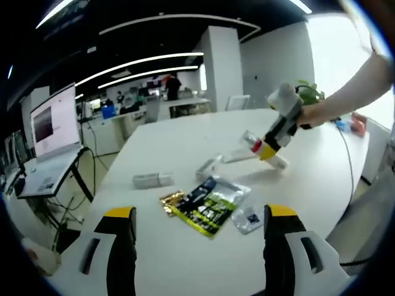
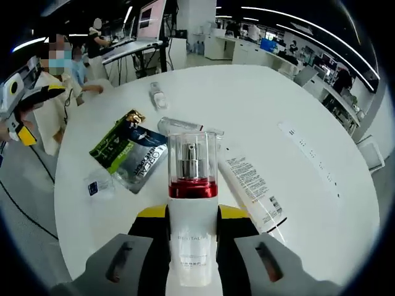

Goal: Arrange the skincare products in the storage area until every visible bottle or jar stands upright without overlapping.

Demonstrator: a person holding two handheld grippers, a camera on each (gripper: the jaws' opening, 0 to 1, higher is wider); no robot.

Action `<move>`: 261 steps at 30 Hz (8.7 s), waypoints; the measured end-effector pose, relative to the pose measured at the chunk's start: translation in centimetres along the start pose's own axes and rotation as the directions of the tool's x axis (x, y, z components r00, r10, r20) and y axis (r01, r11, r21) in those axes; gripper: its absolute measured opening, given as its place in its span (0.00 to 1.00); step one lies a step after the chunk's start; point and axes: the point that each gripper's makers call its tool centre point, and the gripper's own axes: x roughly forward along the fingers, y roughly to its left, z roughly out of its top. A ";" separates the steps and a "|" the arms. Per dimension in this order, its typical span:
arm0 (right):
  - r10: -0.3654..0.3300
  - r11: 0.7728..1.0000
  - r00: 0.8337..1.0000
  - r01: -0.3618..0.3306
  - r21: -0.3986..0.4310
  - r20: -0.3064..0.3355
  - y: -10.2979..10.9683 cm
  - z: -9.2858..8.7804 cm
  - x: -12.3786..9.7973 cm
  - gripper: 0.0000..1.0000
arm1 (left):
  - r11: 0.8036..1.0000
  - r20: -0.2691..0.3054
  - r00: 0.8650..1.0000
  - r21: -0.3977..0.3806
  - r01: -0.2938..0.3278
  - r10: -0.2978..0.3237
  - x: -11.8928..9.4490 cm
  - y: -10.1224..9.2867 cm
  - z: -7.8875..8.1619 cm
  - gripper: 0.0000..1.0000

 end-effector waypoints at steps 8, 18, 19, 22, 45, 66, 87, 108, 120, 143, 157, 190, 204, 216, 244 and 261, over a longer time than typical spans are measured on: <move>-0.073 0.997 0.980 0.067 0.042 0.184 3.5 2.3 -3.4 0.26 | 0.999 0.075 0.997 -0.035 0.007 -0.004 -0.7 -1.4 3.3 0.77; -0.143 0.990 0.934 0.135 0.048 0.327 6.9 4.8 -7.6 0.26 | 0.969 0.201 0.970 -0.178 0.173 -0.136 -0.6 -6.2 8.6 0.78; -0.152 0.988 0.929 0.145 0.047 0.337 7.1 5.0 -7.9 0.26 | 0.962 0.214 0.966 -0.195 0.190 -0.147 -0.6 -6.7 9.2 0.77; -0.168 0.986 0.912 0.163 0.046 0.374 8.7 6.2 -9.2 0.26 | 0.941 0.245 0.953 -0.240 0.240 -0.180 -0.5 -8.2 10.8 0.76; -0.127 0.991 0.842 0.132 0.027 0.524 14.8 9.0 -12.2 0.27 | 0.904 0.213 0.923 -0.222 0.364 -0.320 1.8 -14.0 12.8 0.39; -0.141 0.990 0.817 0.120 0.074 0.560 15.8 10.1 -13.0 0.28 | 0.889 0.215 0.914 -0.240 0.391 -0.344 1.2 -13.7 13.4 0.24; 0.415 0.907 0.746 -0.386 -0.170 0.521 21.0 11.2 -13.0 0.33 | 0.600 0.171 0.588 0.029 0.799 -0.791 -3.3 -13.8 15.2 0.23; 0.312 0.924 0.887 -0.200 -0.326 0.339 19.3 4.2 -8.5 0.31 | 0.516 -0.033 0.542 0.263 0.815 -0.840 -0.1 -18.1 8.3 0.23; 0.312 0.936 0.901 -0.238 -0.259 0.301 18.4 -1.1 -5.4 0.31 | 0.495 -0.131 0.523 0.197 0.847 -0.842 2.8 -19.9 3.0 0.24; 0.197 0.972 0.938 -0.149 -0.182 0.286 15.6 -3.8 -3.8 0.31 | 0.418 -0.196 0.462 0.226 0.880 -0.865 5.9 -21.9 1.2 0.24; 0.169 0.975 0.952 -0.123 -0.186 0.254 11.3 -4.9 -4.8 0.31 | 0.378 -0.209 0.436 0.269 0.886 -0.875 8.9 -24.6 3.0 0.25; 0.033 0.997 0.953 -0.009 -0.081 0.301 -2.3 -5.2 -4.6 0.31 | 0.434 -0.163 0.474 0.229 0.871 -0.865 20.2 -27.6 8.2 0.24; -0.019 0.995 0.972 0.041 -0.092 0.236 -3.4 -5.9 -4.3 0.39 | 0.440 -0.163 0.477 0.219 0.871 -0.863 20.2 -27.8 8.0 0.25; -0.031 0.998 0.975 0.044 -0.053 0.220 -2.7 -5.7 -4.2 0.49 | 0.500 -0.180 0.531 0.189 0.845 -0.828 19.8 -26.3 7.4 0.38; -0.194 0.979 0.953 0.173 0.106 0.234 3.1 -6.9 -7.6 0.69 | 0.728 -0.082 0.724 -0.119 0.675 -0.684 10.5 -16.6 2.7 0.70; -0.277 0.945 0.906 0.198 0.261 0.318 8.0 -6.1 -10.4 0.86 | 0.827 -0.052 0.837 -0.195 0.527 -0.545 5.5 -10.0 0.3 0.99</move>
